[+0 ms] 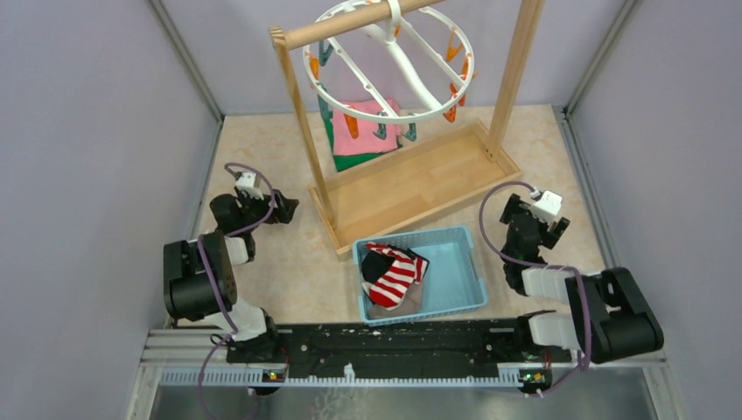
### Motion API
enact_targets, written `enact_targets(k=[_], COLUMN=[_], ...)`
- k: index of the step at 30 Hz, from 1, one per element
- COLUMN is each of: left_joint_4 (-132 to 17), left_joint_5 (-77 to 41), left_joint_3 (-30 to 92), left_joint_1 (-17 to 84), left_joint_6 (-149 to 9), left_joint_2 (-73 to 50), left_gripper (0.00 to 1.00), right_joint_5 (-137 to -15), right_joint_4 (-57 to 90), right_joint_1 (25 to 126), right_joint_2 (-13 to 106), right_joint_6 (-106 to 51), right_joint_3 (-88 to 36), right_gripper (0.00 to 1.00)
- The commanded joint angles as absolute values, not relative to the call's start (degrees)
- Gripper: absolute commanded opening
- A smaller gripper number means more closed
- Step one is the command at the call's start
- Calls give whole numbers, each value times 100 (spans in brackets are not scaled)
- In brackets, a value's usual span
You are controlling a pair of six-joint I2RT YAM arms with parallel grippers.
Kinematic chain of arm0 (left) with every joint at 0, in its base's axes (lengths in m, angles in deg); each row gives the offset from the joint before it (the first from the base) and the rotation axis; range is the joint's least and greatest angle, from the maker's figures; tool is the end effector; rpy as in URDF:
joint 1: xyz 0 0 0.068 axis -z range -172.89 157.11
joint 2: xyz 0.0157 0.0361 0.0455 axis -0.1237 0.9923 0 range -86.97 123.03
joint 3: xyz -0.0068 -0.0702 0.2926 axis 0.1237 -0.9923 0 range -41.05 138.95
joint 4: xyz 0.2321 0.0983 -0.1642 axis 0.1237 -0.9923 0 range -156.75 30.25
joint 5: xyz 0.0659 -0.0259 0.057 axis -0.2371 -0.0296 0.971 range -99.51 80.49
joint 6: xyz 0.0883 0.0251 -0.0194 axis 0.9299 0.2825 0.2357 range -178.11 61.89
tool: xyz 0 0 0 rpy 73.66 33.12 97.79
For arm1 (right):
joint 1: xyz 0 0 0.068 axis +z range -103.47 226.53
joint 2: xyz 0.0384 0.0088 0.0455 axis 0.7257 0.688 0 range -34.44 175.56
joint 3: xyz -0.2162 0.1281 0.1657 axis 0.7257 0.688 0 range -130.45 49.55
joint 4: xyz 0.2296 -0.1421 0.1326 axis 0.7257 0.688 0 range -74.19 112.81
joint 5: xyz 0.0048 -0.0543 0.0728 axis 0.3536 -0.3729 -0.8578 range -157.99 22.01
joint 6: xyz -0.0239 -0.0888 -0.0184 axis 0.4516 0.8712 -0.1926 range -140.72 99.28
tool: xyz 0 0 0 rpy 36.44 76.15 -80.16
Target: Remove the socks clipped to the hanger
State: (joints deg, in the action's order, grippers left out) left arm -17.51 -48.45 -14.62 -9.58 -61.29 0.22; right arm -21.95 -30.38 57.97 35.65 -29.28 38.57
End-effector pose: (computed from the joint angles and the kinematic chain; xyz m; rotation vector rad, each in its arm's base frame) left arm 0.3320 0.0440 0.1409 0.1399 1.8414 -0.4769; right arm 0.2554 -0.0103 0.1442 0.5191 1.6702 -0.4641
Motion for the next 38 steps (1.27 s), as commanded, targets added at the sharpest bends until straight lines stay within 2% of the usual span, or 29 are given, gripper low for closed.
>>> enact_targets(k=[1,6,10,12,13,16,18,20,22,25,38], left_joint_4=[-313,683,963,2064,2166,662,939,1033,982,977,849], left_joint_5=[-4624,-4494,-3765,-3719,-3647,-3281,-3245,-3244,-3254,-3255,-3243], left_joint_3=[-1797,-2474,-2789,-3023,-3021,-2564,-2616,-2645,-2630,-2629,-2571], left_joint_1=[-698,-302,112,268,321,410,419,414,412,408,421], left_joint_6=[-6137,-5604,-5271,-5187,-5162,-5126,-5123,-5132,-5143,-5143,-5141], left_joint_2=[290,103,31,472,522,204,312,331,312,312,318], left_gripper=[99,99,99,99,99,99,99,99,99,99,99], right_joint_5=[-2237,-2491,-2749,-2894,-3040,-3472,-4294,-4264,-4161,-4587,-4771], right_joint_4=[-4503,-5007,-5480,-5919,-6015,-5673,-5155,-6857,-6450,-5385,-5623], right_joint_1=[5738,5725,5750,5911,5933,5797,5379,5389,5558,5100,4951], right_joint_2=[4126,4565,4547,4529,4577,4702,4694,5110,4990,4896,4884], right_joint_6=[-2635,-2440,-2256,-2011,-1865,-1873,-2341,-2036,-1922,-2442,-2491], right_joint_3=[3742,3748,4017,4247,4255,4024,3898,4439,4376,3908,4032], right_gripper=[99,99,99,99,99,99,99,99,99,99,99])
